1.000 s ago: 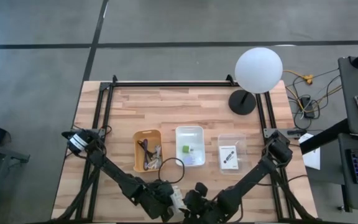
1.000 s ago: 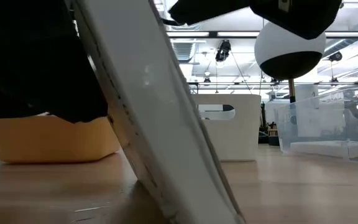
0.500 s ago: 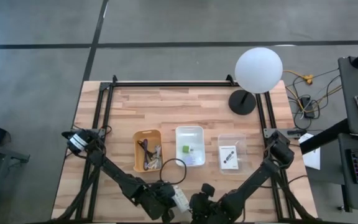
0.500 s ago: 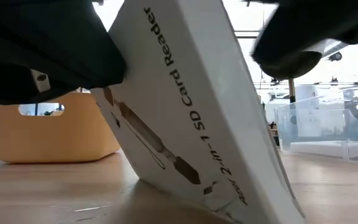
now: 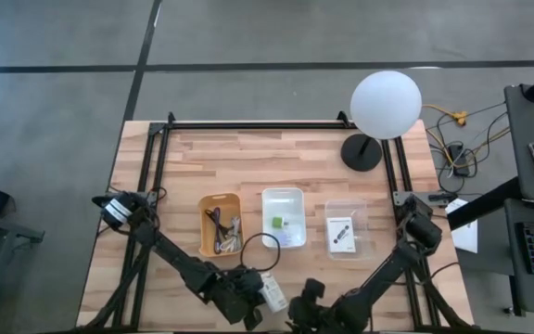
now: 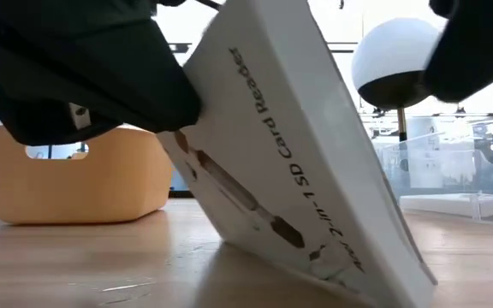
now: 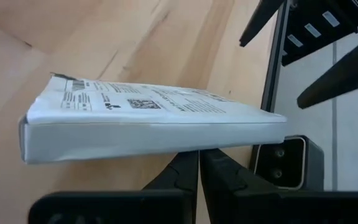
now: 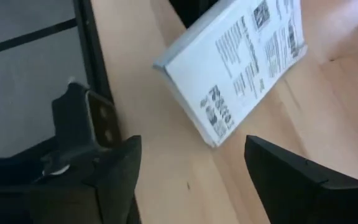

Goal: Pick and place items into bin
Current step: Put the white card reader box into the transparent bin

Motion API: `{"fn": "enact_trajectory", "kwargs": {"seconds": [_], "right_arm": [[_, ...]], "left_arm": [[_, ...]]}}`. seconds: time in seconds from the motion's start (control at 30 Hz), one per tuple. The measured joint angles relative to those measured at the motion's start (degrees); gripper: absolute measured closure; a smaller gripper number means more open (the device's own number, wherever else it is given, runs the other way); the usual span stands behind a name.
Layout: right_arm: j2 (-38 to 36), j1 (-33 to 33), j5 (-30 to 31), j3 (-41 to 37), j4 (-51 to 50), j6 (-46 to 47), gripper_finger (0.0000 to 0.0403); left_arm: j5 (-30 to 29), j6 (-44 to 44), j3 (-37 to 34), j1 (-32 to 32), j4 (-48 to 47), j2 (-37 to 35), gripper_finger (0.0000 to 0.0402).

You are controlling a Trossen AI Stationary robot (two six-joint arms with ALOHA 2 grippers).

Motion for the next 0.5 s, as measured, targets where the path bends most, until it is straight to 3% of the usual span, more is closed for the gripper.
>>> {"fn": "enact_trajectory", "kwargs": {"seconds": [0.17, 0.5], "right_arm": [[0.00, -0.86, 3.28, -0.14, 0.82, -1.57, 0.0133], [0.00, -2.45, 3.63, 0.01, 2.88, -1.46, 0.0137]], "left_arm": [[0.01, 1.42, 0.00, 0.76, 0.34, 0.00, 0.0402], [0.63, 5.44, 0.00, 3.17, 2.13, 0.00, 0.0402]]}}
